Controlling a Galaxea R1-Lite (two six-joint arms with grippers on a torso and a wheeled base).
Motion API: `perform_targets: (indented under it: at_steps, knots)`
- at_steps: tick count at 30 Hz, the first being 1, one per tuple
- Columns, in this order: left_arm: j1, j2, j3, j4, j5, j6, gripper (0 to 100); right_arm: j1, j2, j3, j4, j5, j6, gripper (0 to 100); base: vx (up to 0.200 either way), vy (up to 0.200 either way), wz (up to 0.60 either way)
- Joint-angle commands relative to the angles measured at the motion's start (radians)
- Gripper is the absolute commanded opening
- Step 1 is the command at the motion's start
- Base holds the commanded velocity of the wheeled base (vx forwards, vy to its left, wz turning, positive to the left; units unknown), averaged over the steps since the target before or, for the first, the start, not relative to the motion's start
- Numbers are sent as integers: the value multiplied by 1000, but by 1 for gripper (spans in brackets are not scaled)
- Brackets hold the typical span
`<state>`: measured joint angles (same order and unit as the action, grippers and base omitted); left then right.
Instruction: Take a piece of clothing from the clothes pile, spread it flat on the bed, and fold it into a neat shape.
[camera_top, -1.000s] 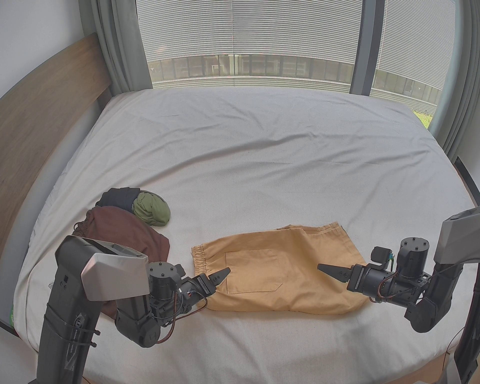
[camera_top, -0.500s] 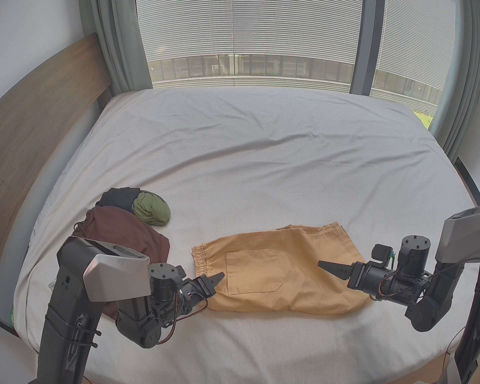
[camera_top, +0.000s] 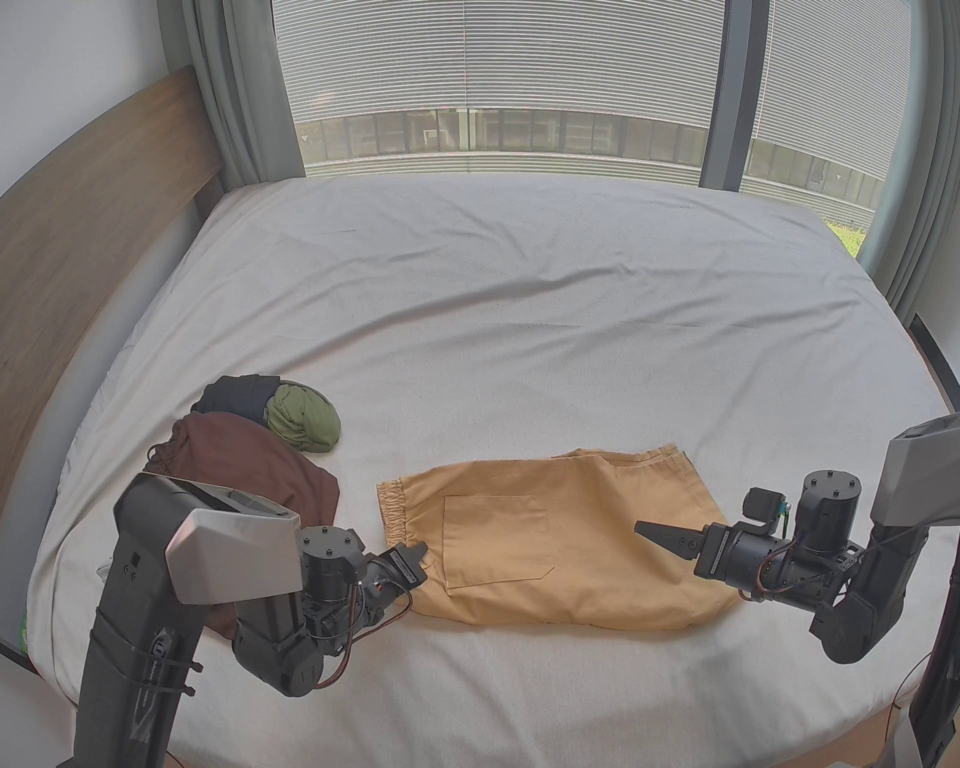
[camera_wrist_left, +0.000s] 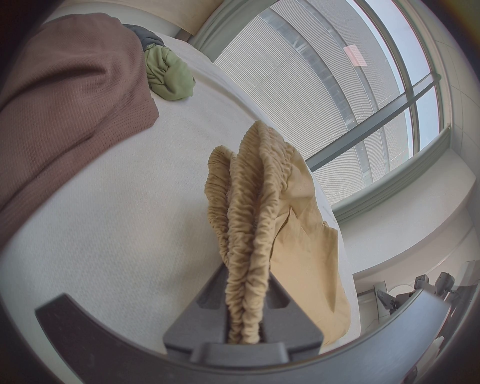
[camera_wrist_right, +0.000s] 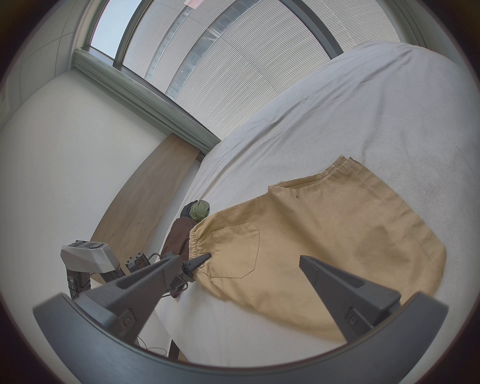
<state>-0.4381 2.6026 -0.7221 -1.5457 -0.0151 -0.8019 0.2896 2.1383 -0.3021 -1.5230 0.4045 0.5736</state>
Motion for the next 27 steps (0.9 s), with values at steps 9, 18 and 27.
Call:
perform_targets:
  at_steps: [9,18,27]
  knots:
    - [39,-116,121,-2,-57,3,0,-4,14,-3,0,1,0,100,0,0,0]
    - [102,-225,240,1,-149,6,0,-4,26,-11,0,1,0,100,0,0,0]
    - [182,-266,309,6,-230,75,0,-4,29,-12,0,1,0,100,0,0,0]
